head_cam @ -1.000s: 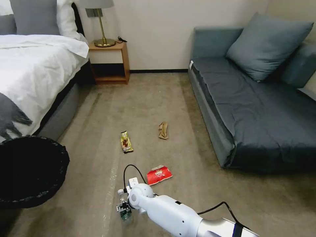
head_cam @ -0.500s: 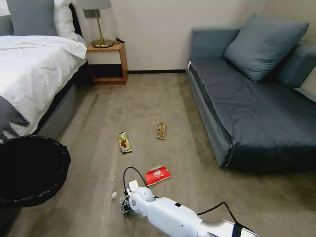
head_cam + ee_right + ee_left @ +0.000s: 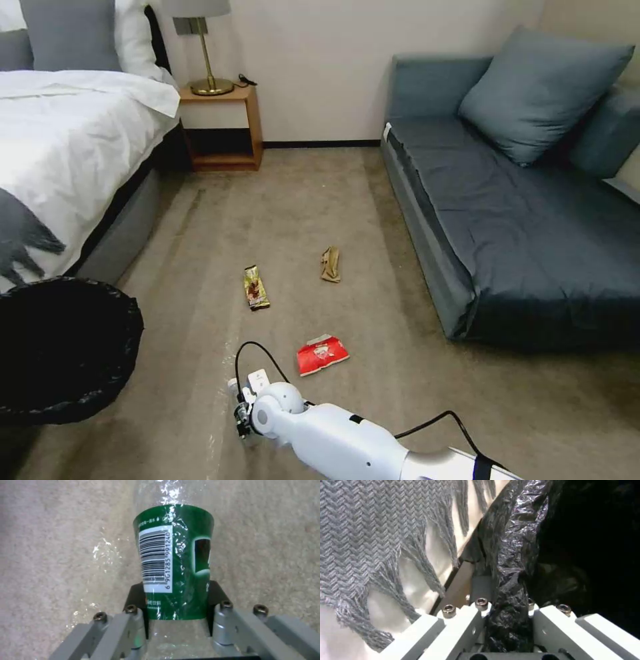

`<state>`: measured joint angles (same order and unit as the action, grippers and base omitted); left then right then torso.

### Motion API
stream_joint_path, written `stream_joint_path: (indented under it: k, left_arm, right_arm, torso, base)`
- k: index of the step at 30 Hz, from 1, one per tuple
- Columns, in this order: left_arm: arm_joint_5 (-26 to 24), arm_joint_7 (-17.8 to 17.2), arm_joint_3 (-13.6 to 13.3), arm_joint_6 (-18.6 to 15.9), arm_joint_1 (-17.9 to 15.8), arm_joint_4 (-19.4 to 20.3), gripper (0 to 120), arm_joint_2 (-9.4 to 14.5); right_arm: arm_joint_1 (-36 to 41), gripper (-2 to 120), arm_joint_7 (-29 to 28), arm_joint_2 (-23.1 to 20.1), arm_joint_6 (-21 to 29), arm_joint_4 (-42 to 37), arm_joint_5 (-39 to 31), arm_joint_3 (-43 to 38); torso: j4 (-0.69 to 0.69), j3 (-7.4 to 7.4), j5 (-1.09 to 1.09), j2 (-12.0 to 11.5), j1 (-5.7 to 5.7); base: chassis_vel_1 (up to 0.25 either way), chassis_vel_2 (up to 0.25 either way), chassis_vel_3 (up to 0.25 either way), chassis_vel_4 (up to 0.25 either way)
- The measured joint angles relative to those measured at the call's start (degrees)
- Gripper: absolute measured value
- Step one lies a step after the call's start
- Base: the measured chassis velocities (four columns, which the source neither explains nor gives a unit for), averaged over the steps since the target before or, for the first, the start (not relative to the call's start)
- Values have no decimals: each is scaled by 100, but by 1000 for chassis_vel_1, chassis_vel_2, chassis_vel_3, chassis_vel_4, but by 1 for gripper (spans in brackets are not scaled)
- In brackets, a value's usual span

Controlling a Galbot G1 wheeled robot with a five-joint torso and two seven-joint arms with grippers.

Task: Pick up the trash bin, then pick up the garbage on the floor and place it into the trash bin.

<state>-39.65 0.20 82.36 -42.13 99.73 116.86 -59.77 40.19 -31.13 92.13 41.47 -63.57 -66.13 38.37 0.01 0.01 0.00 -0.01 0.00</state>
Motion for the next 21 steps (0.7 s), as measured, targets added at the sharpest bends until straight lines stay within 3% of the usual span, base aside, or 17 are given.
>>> stream_joint_path:
  k: [13, 21]
  left_arm:
    - [-83, -24, -31, 0, 14, 122, 2, -126]
    - [-136, -97, -217, 0, 8, 359, 2, -341]
  right_arm:
    - [-63, 26, -42, 0, 17, -924, -76, -333]
    - [72, 26, -44, -501, 3, -2004, -49, -861]
  torso:
    - [-1, -1, -1, 0, 0]
    - [-2, -1, 1, 0, 0]
  base:
    - [0, 0, 0, 0]
    - [0, 0, 0, 0]
